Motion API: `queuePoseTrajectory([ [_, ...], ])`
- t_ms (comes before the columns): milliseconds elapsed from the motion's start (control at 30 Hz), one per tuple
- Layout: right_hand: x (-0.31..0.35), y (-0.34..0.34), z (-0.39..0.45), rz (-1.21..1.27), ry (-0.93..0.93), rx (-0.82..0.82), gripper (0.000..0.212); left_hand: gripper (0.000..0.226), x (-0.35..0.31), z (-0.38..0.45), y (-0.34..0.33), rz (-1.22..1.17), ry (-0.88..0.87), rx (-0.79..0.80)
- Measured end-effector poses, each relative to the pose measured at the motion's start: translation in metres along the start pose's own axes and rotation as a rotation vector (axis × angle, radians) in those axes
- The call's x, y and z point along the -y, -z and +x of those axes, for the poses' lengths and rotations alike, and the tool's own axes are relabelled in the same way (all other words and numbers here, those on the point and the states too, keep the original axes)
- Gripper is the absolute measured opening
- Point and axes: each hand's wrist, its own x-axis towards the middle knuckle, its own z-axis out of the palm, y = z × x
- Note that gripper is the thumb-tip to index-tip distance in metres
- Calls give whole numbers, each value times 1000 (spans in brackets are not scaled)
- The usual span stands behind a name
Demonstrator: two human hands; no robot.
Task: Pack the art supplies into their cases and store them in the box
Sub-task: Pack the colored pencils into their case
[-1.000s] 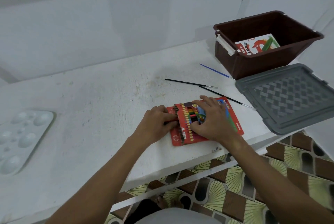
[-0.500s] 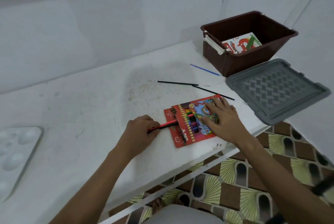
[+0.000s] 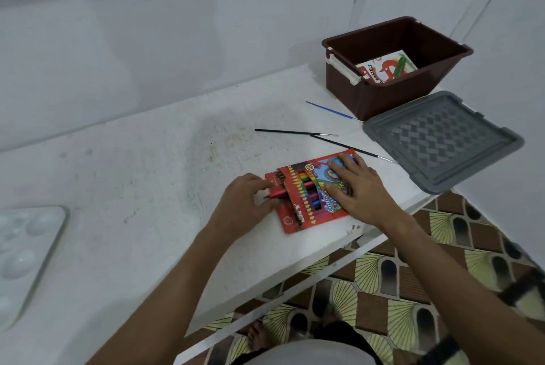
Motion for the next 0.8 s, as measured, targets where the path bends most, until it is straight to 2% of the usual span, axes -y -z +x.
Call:
queuePoseTrajectory([
  [67, -2, -1, 1, -11, 12, -2, 77, 40, 10, -8, 4, 45, 21, 0],
  [233, -5, -3, 4, -19, 31, 5, 75, 23, 7, -6, 2, 36, 23, 26],
  [500, -6, 0, 5, -34, 53, 68, 70, 20, -23, 8, -13, -31, 77, 8],
  [667, -16, 7, 11, -22, 93, 104, 77, 26, -18, 4, -14, -13, 199, -17],
  [800, -21, 6, 15, -79, 163, 132, 80, 21, -20, 3, -16, -28, 182, 13],
])
